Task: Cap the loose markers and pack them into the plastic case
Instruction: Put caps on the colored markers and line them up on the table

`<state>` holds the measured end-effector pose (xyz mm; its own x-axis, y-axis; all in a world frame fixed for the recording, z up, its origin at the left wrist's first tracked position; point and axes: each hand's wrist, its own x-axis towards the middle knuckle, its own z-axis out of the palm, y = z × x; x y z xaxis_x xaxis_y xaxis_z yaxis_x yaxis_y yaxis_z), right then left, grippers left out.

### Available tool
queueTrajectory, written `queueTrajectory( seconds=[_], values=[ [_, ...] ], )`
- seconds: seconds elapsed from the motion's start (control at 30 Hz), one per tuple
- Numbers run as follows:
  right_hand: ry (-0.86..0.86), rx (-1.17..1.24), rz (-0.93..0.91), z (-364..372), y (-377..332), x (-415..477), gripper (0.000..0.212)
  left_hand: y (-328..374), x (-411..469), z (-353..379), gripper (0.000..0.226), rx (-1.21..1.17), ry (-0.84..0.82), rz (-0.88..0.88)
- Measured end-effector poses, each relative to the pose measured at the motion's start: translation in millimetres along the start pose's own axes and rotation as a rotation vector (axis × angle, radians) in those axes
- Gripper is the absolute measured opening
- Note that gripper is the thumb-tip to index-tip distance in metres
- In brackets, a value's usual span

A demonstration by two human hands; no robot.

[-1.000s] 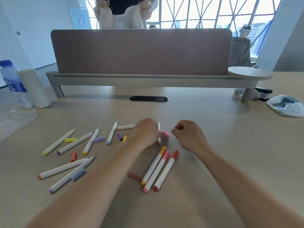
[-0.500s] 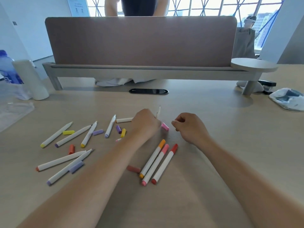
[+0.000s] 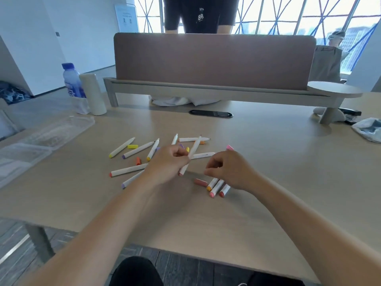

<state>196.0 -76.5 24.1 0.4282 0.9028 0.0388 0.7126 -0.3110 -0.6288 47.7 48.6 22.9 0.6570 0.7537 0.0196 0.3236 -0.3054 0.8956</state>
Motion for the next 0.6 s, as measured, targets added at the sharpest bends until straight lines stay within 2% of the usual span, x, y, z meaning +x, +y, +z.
queueTrajectory(
  seconds=[0.1, 0.23, 0.4, 0.5, 0.6],
  values=[
    [-0.096, 0.014, 0.028, 8.0, -6.8, -4.6, 0.015, -7.1, -10.7, -6.8, 0.007, -0.063, 0.011, -0.012],
    [-0.17, -0.266, 0.008, 15.5, -14.6, -1.5, 0.018, -11.3, -20.1, -13.3, 0.008, -0.12, 0.029, -0.016],
    [-0.178, -0.386, -0.015, 19.3, -24.3, 3.7, 0.02, -11.8, -22.3, -18.4, 0.009, -0.158, 0.04, -0.037],
    [-0.089, -0.306, -0.047, 16.1, -19.9, 10.2, 0.015, -13.0, -21.5, -20.4, 0.012, -0.195, 0.03, -0.046],
    [0.057, -0.004, -0.063, 2.7, -10.4, 12.0, 0.011, -14.8, -18.7, -19.5, 0.012, -0.221, 0.005, -0.048]
  ],
)
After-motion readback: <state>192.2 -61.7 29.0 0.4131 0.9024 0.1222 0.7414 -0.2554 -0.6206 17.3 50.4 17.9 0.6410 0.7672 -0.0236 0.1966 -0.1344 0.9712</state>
